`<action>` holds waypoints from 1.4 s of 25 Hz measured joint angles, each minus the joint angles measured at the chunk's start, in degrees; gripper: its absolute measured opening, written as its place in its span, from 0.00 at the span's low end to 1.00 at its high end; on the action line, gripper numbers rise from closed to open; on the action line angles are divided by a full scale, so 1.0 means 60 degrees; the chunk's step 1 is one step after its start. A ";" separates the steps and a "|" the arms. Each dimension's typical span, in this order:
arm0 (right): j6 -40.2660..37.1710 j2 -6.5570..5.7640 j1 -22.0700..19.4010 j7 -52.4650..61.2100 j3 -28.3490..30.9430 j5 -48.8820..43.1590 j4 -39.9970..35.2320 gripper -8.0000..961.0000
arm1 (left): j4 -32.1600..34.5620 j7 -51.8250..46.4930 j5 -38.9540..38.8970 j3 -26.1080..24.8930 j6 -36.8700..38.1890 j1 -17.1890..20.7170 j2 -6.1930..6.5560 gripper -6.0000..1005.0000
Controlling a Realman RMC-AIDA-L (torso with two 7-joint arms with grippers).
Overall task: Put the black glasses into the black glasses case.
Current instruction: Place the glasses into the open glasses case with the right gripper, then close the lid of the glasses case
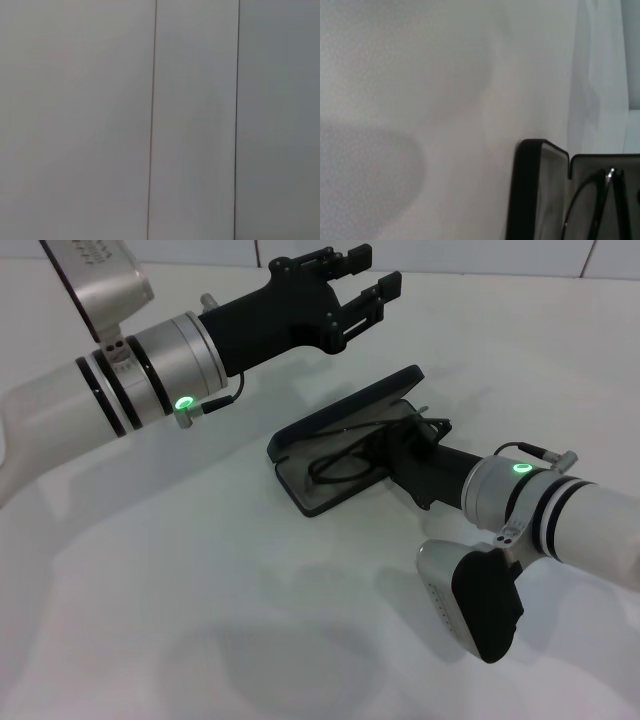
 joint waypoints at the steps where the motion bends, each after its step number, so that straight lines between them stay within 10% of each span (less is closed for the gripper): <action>1: 0.0001 0.0000 0.0014 0.0007 -0.0001 0.0007 0.0004 0.14 | 0.0003 0.0011 0.0000 -0.0006 0.0001 0.0011 0.0000 0.48; 9: 0.0007 0.0000 0.0009 0.0064 -0.0071 0.0080 -0.0053 0.15 | 0.0110 0.0024 0.0000 -0.0011 0.0011 0.0056 -0.0013 0.48; 17: -0.0847 -0.0024 -0.0632 0.0383 0.0485 0.0137 -0.0790 0.51 | 0.0102 0.0032 0.0001 0.0017 0.0006 0.0081 -0.0010 0.48; 35: -0.4317 -0.0107 -0.1794 0.0395 0.2810 0.1746 -0.2430 0.52 | 0.0026 -0.0025 0.0078 0.0050 0.0014 0.0183 0.0026 0.48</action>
